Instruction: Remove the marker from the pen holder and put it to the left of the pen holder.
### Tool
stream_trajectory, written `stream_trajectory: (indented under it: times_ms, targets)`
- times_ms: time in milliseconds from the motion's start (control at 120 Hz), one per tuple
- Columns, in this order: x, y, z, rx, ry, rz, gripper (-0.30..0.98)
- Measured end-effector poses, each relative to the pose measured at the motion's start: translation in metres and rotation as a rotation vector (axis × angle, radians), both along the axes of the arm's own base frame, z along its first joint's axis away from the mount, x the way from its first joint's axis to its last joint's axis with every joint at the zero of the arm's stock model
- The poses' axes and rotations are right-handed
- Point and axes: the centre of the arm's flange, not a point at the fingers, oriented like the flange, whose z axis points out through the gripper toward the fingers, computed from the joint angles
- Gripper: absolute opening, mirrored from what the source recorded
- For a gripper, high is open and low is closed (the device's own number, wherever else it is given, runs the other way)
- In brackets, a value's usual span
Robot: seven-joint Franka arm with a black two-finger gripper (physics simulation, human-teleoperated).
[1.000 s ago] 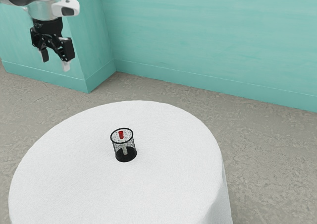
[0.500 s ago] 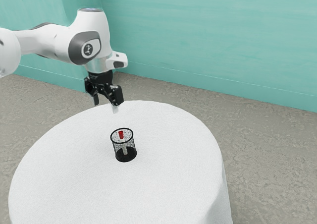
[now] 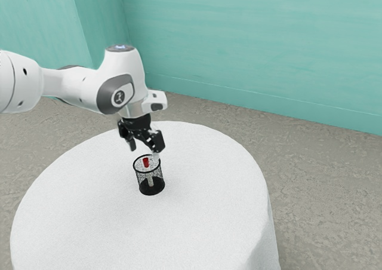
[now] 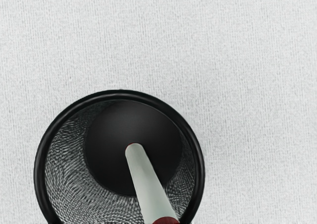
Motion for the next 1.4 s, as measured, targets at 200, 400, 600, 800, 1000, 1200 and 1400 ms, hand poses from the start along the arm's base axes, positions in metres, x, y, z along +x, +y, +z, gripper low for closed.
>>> stream_trajectory:
  times_ms: [200, 400, 600, 800, 1000, 1200, 1400]
  targets:
    - [-0.010, 0.000, -0.015, -0.004, 0.006, 0.010, 0.69]
    - [-0.014, 0.000, -0.019, -0.004, 0.004, 0.015, 0.69]
    - [-0.013, 0.001, -0.020, -0.001, -0.002, 0.018, 0.51]
    - [-0.013, 0.002, -0.019, 0.006, -0.008, 0.011, 0.19]
    - [-0.013, 0.002, -0.018, 0.009, -0.011, 0.008, 0.03]
    - [-0.015, 0.006, 0.006, 0.010, -0.049, 0.014, -0.03]
    - [-0.044, 0.014, 0.079, 0.016, -0.154, 0.013, -0.05]
